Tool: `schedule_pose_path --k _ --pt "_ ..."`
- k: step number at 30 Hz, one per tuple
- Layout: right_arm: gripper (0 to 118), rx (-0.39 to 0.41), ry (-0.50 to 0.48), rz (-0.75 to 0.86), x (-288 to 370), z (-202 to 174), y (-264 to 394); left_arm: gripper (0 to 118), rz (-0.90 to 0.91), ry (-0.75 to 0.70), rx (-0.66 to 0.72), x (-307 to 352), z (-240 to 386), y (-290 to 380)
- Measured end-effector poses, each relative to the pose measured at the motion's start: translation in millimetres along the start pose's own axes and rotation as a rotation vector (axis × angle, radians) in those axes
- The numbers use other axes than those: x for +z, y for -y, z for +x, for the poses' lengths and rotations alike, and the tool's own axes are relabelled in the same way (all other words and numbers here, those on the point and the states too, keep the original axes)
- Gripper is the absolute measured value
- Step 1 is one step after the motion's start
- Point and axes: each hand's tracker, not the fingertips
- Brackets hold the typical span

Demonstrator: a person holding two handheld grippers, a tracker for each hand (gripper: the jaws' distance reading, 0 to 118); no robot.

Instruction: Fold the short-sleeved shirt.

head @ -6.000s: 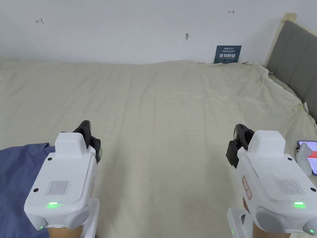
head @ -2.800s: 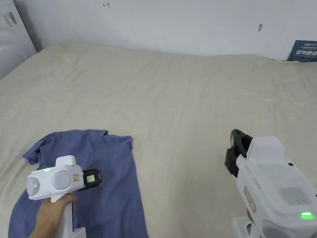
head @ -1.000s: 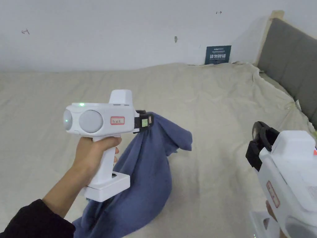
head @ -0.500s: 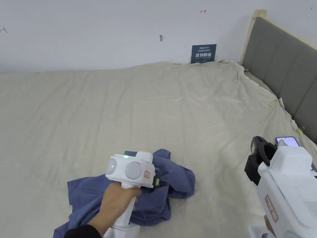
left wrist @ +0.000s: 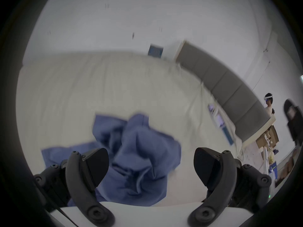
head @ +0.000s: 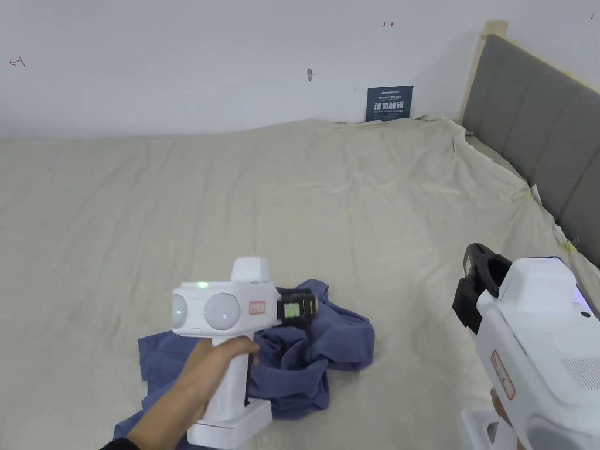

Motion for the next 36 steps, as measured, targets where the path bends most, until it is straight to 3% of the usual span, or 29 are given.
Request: schedule_pose_path --k 6,12,15,19,21,36 --pt "0 0.011 -0.024 0.049 -1 -9 -20 109 0.274 -0.07 -0.075 95 -5 -39" --pt "0 0.012 -0.045 0.089 -5 -20 -33 105 0.566 -0.37 -0.182 159 -17 -35" --pt "0 0.008 -0.052 0.105 -7 -23 -35 79 0.652 -0.479 -0.191 172 -29 -24" --pt "0 0.005 -0.06 0.117 -10 -29 -37 20 0.719 -0.555 -0.21 182 -48 -7" --pt "0 0.003 -0.063 0.118 -10 -31 -36 0 0.737 -0.587 -0.219 182 -56 0" --pt "0 0.005 -0.066 0.113 -12 -37 -37 0 0.737 -0.581 -0.208 183 -64 7"
